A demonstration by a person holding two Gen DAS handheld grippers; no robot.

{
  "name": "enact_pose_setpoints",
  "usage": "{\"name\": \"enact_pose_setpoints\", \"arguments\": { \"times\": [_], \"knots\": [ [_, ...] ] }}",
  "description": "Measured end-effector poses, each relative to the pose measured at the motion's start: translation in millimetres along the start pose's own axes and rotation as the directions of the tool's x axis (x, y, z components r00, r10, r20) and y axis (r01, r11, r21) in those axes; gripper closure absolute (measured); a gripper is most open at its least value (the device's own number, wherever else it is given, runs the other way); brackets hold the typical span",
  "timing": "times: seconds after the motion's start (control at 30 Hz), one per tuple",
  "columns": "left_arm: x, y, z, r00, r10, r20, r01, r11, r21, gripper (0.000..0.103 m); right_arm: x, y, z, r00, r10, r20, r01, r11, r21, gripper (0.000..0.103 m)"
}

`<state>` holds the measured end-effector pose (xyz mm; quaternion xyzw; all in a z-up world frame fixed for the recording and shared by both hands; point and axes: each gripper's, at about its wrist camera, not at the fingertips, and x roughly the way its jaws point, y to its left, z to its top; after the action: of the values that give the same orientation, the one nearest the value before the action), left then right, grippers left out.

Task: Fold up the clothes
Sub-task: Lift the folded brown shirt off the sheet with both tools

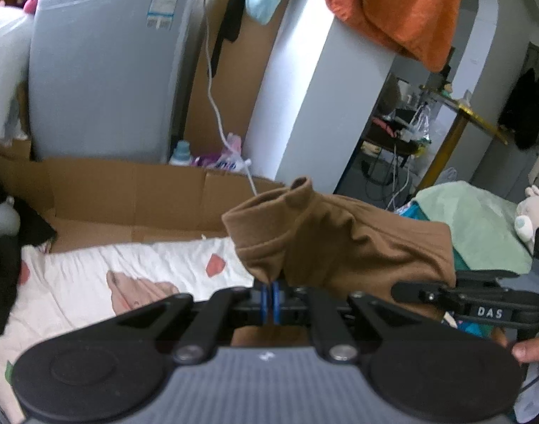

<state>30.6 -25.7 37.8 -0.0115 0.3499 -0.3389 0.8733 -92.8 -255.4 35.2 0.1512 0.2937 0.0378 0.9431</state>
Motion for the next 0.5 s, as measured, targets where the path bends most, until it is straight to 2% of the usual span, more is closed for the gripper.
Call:
{"name": "enact_pose_setpoints", "arguments": {
  "times": [0.17,0.5],
  "knots": [
    [-8,-10,13,1.000,-0.007,0.026,0.006,1.000,0.022,0.099,-9,4,10,0.999,-0.010,0.031,0.010,1.000,-0.005,0.087],
    [11,-20,21,1.000,-0.016,0.016,0.016,1.000,0.019,0.099,-10,-9,9,0.998,-0.043,0.046,0.042,0.999,0.019,0.087]
  ]
}}
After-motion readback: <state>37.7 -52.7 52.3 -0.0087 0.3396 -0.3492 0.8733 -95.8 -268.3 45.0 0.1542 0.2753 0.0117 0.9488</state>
